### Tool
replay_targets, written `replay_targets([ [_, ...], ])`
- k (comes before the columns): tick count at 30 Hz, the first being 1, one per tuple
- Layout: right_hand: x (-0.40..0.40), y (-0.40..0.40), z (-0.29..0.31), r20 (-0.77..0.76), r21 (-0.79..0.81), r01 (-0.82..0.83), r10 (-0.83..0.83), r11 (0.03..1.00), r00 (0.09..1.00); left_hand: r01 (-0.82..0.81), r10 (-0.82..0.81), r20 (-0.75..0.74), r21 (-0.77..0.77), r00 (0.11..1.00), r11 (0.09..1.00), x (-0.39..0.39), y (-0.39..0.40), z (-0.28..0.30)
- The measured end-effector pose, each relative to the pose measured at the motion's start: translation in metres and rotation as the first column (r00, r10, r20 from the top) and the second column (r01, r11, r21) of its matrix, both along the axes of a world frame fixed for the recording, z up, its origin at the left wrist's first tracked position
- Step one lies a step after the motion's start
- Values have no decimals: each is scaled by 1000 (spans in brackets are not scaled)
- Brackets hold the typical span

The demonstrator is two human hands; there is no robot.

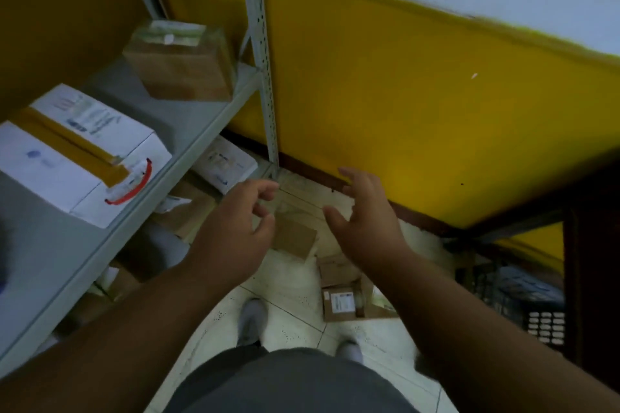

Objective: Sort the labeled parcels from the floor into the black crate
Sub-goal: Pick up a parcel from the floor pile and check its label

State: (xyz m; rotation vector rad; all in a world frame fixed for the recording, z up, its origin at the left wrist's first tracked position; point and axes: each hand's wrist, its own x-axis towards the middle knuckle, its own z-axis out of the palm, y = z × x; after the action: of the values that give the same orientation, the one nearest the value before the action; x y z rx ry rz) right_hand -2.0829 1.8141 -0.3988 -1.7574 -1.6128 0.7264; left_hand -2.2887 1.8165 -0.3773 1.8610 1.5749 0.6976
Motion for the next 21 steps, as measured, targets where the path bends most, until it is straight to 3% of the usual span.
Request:
replay_targets([
  [10, -21, 35, -65, -83, -146, 297, -311, 944, 947, 250, -246, 43, -124, 968, 960, 15, 101, -70],
  [16, 7, 47, -157, -118, -289, 402, -449, 869, 886, 303, -295, 67, -235, 953, 924, 67, 115, -169],
  [21, 25, 68, -254, -100, -358, 420, -481, 834, 871, 243, -228, 83, -310, 970, 919, 97, 133, -270],
])
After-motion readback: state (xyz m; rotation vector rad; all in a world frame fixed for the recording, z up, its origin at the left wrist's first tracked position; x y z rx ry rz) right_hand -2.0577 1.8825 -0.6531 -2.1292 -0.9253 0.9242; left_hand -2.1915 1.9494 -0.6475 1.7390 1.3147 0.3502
